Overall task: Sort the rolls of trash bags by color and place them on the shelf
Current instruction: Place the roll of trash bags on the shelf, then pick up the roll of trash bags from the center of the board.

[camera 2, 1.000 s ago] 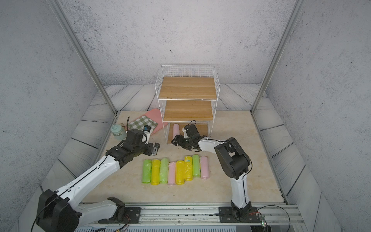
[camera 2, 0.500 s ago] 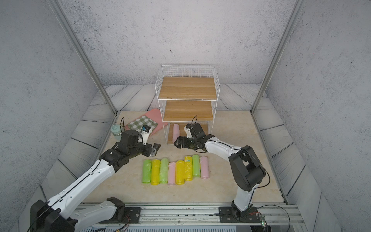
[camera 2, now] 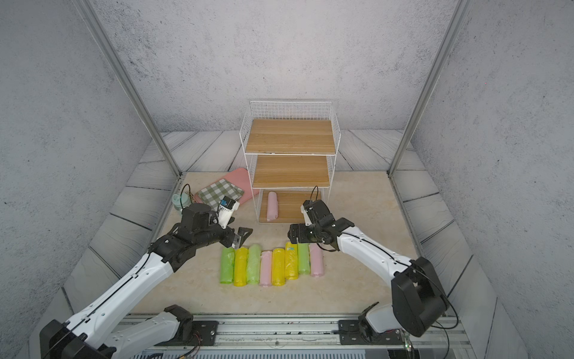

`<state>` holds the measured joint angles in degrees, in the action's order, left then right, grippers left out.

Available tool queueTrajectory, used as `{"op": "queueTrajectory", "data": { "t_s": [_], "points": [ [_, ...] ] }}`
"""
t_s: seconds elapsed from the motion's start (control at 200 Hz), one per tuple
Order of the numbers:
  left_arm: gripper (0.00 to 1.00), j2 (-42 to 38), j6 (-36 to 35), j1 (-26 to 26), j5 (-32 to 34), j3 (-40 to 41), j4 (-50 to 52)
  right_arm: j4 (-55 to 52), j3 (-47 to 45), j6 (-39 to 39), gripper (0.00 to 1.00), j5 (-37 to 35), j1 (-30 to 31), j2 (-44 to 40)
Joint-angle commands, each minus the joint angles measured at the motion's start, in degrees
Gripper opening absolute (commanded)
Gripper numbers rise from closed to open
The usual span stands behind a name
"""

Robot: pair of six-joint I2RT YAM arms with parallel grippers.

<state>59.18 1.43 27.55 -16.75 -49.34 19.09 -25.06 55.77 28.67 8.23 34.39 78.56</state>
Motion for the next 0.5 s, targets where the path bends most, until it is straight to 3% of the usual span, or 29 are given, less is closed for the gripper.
{"op": "queueTrajectory", "data": {
  "t_s": [0.0,0.275,0.495],
  "points": [
    [0.97,-0.06,-1.58,0.70,-3.40,0.40,-1.45,-5.98,-1.64,-0.19,0.95,-5.62,0.24,-4.70],
    [0.97,0.32,-3.83,3.35,-5.29,1.34,-1.72,-12.79,-6.30,1.01,0.92,-11.46,0.25,-12.23],
    [0.97,0.07,-6.11,5.73,-8.25,2.57,-2.78,-15.59,-11.05,4.51,0.89,-11.01,0.20,-15.94]
  ]
}}
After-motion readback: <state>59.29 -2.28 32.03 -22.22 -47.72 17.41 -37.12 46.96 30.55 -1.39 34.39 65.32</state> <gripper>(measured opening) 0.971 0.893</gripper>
